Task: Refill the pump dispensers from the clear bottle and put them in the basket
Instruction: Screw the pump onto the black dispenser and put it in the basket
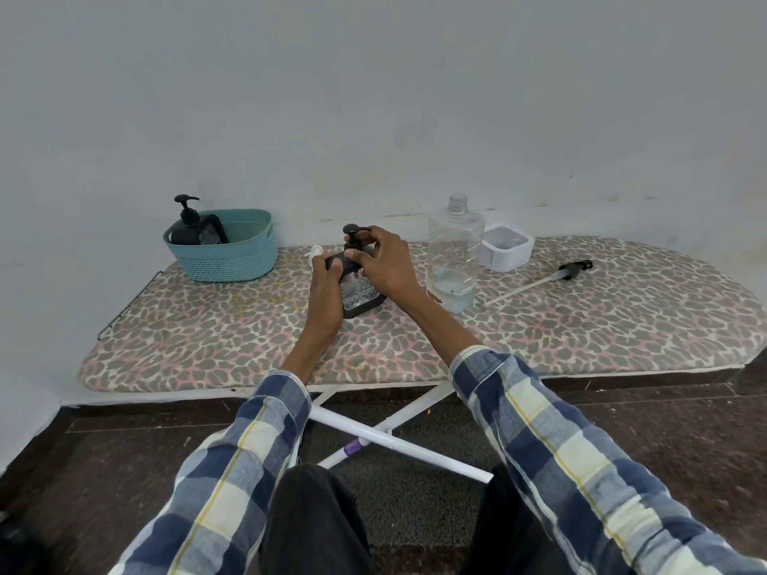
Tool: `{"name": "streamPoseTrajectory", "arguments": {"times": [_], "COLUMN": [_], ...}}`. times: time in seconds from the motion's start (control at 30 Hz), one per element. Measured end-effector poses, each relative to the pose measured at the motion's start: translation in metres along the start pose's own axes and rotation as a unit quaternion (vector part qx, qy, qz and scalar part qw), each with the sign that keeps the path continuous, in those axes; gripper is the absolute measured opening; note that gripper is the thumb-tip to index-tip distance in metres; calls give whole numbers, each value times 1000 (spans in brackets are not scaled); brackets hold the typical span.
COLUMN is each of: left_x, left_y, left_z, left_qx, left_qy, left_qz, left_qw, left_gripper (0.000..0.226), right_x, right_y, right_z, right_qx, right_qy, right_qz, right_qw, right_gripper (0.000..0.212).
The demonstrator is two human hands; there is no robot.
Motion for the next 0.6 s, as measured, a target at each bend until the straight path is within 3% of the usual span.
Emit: {"name": "streamPoseTrajectory", "arguments": {"times": [0.2,0.37,0.6], "left_x": [-2,-3,-5], "left_y": [-1,0,0], "left_z": [-2,-2,-2], "left_qx": [10,14,7], "left_qy": [4,14,11], "left_qz": [-4,3,0], "left_qw": [1000,1000,1000], "left_gripper": [17,22,21], "right_x": [-5,-9,-14], "right_y": [6,-1,-3], "right_z": [5,12,21], "right_qx": [-14,5,-35], "right_qy": [-10,-67,-124], "right_qz": [-6,-21,-33], "right_qw": [1000,997,991], "right_gripper": [37,50,36]}}
Point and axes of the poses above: each hand's wrist, its own x-axis towards the middle knuckle, its own y-axis out of the palm, z = x × y, the point moved 9 cm from there along x, towards the middle knuckle, and after that the axes turned 11 degrees about -x, right-handed, at the moved point
